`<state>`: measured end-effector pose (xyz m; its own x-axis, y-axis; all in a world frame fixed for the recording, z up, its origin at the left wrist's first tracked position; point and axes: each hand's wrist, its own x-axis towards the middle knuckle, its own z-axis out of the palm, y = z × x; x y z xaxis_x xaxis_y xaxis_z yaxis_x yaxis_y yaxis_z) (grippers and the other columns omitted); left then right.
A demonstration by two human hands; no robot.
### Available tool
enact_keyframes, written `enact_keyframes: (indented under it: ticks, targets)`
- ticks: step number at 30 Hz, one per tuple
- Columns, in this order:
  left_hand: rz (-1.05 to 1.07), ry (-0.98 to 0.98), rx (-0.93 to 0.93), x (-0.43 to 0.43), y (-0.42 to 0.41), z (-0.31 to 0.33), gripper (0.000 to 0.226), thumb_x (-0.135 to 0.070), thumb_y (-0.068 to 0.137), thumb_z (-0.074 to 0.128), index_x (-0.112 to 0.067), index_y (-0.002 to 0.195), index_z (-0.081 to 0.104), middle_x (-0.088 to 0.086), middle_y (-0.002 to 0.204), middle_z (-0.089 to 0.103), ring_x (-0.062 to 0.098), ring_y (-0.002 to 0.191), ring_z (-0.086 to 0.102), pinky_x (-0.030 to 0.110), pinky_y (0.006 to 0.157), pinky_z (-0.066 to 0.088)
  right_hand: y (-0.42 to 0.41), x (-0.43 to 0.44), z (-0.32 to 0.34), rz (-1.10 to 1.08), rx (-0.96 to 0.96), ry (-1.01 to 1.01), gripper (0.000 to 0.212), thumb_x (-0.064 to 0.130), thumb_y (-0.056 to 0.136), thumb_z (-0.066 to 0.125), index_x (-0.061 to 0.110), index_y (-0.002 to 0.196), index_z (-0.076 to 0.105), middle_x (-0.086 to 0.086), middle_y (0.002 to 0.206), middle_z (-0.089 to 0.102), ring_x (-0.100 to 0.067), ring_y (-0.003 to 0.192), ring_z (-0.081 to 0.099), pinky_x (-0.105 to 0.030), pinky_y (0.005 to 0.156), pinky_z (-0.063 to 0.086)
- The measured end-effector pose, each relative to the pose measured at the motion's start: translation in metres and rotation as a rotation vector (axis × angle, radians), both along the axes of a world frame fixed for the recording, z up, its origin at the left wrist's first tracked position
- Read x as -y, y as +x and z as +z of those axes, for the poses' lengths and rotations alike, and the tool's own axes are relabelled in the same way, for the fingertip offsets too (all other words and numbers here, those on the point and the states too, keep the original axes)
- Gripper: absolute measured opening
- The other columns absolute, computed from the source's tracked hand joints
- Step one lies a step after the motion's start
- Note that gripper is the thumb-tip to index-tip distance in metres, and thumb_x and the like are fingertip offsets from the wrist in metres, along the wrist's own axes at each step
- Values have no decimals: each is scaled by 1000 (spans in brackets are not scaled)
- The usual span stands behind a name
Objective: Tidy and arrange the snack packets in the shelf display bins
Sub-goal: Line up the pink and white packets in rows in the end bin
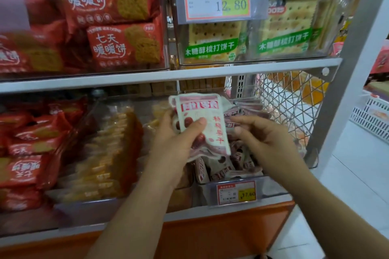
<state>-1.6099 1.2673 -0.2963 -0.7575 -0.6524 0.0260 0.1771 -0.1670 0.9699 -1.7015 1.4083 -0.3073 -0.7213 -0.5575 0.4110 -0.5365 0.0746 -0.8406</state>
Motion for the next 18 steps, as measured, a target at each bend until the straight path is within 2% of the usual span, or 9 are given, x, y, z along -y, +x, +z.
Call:
enact_keyframes:
  ticks: [1, 3, 7, 8, 10, 12, 14, 18]
  targets:
    - [43, -25, -22, 6, 3, 2, 32, -11, 80, 69, -35, 98, 56, -6, 93, 71, 14, 76, 72, 29, 58, 58, -8, -8, 3, -18, -55, 90, 21, 18, 86, 63, 38, 93, 65, 16, 75, 68, 4, 75, 64, -10, 61, 51]
    - [95, -72, -71, 16, 8, 7, 34, -10, 82, 67, -31, 107, 55, -10, 92, 70, 9, 75, 71, 24, 54, 56, -19, -23, 4, 2, -191, 302, 15, 23, 82, 68, 36, 91, 67, 29, 81, 62, 17, 80, 58, -1, 68, 45]
    - [93, -146, -43, 18, 11, 1, 43, -14, 84, 67, -27, 121, 51, -10, 100, 69, 6, 79, 71, 22, 55, 55, -21, -28, -9, 202, -465, 664, 11, 33, 79, 71, 33, 90, 73, 30, 79, 57, 10, 76, 57, -5, 73, 40]
    - [84, -168, -29, 16, 10, -1, 44, -15, 83, 67, -28, 122, 51, -11, 101, 69, 5, 80, 70, 22, 56, 55, -22, -27, -12, 203, -510, 688, 12, 36, 81, 68, 32, 91, 74, 28, 79, 58, 8, 75, 55, -8, 80, 37]
    - [75, -206, -11, 14, 7, -4, 43, -16, 83, 68, -31, 120, 51, -12, 102, 69, 3, 82, 70, 24, 59, 57, -23, -23, -12, 133, -586, 696, 16, 39, 86, 61, 31, 93, 73, 21, 85, 65, 2, 83, 53, -24, 96, 31]
    - [75, -218, -6, 13, 5, -5, 42, -16, 83, 68, -35, 116, 51, -12, 102, 69, 3, 82, 69, 26, 61, 57, -24, -16, -12, 52, -683, 755, 20, 41, 90, 53, 33, 98, 70, 15, 95, 68, -5, 96, 53, -29, 104, 20]
    - [82, -223, 2, 15, 4, -6, 44, -16, 83, 69, -33, 119, 50, -11, 103, 69, 5, 84, 70, 27, 63, 58, -26, -7, -13, 59, -747, 840, 21, 41, 92, 48, 35, 102, 66, 12, 97, 68, -10, 101, 53, -32, 108, 18]
    - [120, -242, 8, 25, 5, -6, 48, -19, 82, 70, -31, 124, 50, -12, 106, 68, 9, 91, 69, 30, 65, 59, -39, 4, -11, 29, -711, 942, 20, 43, 93, 48, 35, 102, 65, 11, 95, 69, -12, 98, 57, -33, 107, 20]
